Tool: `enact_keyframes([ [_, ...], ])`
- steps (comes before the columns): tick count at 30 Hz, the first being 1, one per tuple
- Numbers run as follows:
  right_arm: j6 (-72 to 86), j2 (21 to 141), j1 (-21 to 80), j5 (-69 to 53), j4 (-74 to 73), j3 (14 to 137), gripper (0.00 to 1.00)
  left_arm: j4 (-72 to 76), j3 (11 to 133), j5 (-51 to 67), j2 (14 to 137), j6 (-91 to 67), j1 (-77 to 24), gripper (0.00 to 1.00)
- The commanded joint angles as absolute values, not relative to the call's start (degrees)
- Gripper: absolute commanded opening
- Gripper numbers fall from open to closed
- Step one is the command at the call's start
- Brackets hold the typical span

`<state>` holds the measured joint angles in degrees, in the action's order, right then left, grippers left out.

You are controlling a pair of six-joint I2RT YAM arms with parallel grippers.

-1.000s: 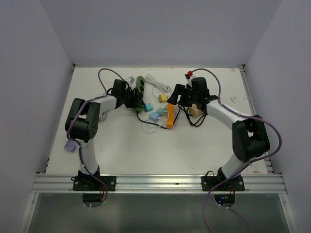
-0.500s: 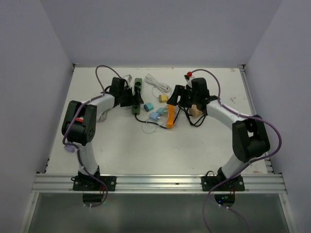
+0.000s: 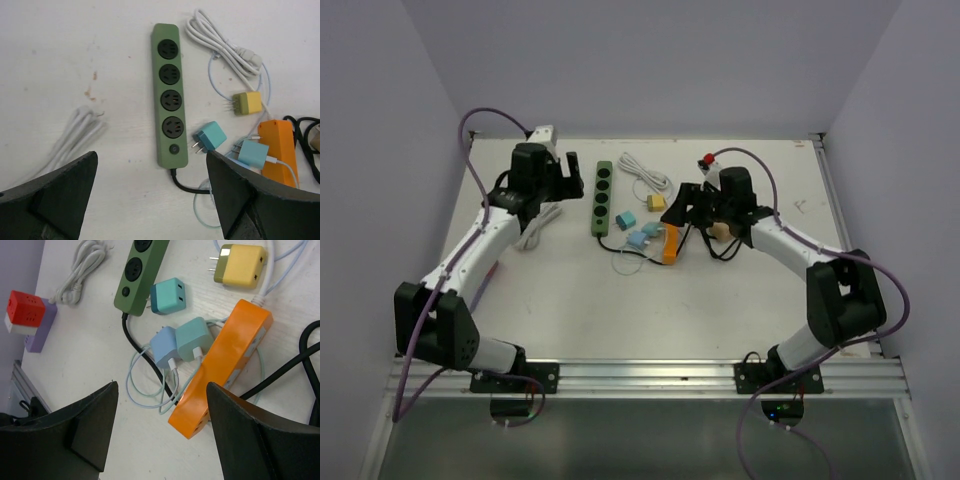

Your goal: Pull the plug off the socket

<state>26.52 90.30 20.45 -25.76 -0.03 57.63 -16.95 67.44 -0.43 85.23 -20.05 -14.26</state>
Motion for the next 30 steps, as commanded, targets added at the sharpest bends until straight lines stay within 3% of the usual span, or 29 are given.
enact_keyframes([
  [1,23.48,87.10,20.92,-29.18,4.04,56.60,0.75,-24.94,66.80,-12.45,77.11,-14.78,-13.89,0.94],
  [5,21.36,85.17,21.00,-29.18,4.39,53.54,0.77,-34.87,66.71,-22.39,72.78,-10.90,-13.89,0.95],
  [9,21.80,84.99,20.92,-32.07,8.26,50.54,0.78,-34.46,60.57,-28.99,68.21,-5.81,-13.45,0.97],
  [22,20.04,87.10,19.87,-34.19,8.00,50.36,0.78,-20.93,44.67,-27.33,58.37,5.62,-5.01,1.00],
  [30,20.65,85.61,19.25,-34.63,9.31,48.52,0.78,-18.81,47.72,-21.63,63.54,8.25,4.56,1.00],
])
